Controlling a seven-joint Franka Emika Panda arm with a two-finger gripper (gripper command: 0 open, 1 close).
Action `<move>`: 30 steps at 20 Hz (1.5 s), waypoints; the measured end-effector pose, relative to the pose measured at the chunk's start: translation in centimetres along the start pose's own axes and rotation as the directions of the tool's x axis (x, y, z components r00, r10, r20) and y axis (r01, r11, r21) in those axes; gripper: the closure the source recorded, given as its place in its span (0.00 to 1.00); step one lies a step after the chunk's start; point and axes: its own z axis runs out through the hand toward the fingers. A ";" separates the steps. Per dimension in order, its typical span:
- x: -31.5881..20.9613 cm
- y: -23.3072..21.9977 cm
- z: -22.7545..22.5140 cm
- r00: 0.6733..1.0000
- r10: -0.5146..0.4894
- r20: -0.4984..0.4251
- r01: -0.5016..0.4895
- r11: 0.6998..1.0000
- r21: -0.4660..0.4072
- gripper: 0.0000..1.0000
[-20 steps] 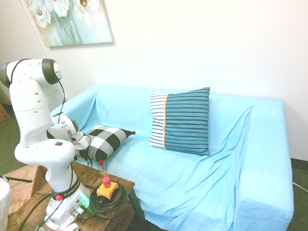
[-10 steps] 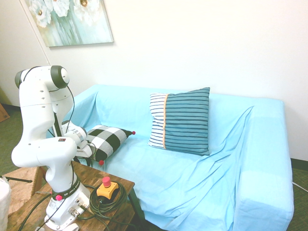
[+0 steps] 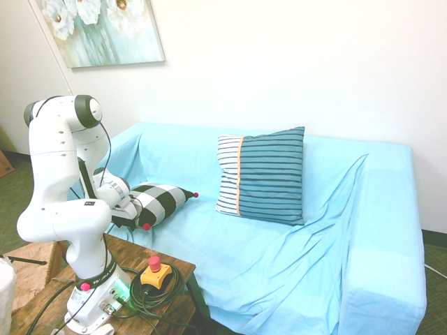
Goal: Stand the pillow up
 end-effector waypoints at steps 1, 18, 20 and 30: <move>0.6 -0.7 -0.8 1.000 0.003 -0.014 -0.003 1.000 0.007 0.00; 17.9 -17.8 -16.5 0.979 0.030 -0.203 -0.002 0.991 0.134 0.00; 19.9 -19.4 -17.0 0.978 0.033 -0.204 -0.004 0.990 0.142 0.00; 23.1 -20.6 -21.4 0.983 -0.006 -0.184 0.031 0.991 0.129 0.00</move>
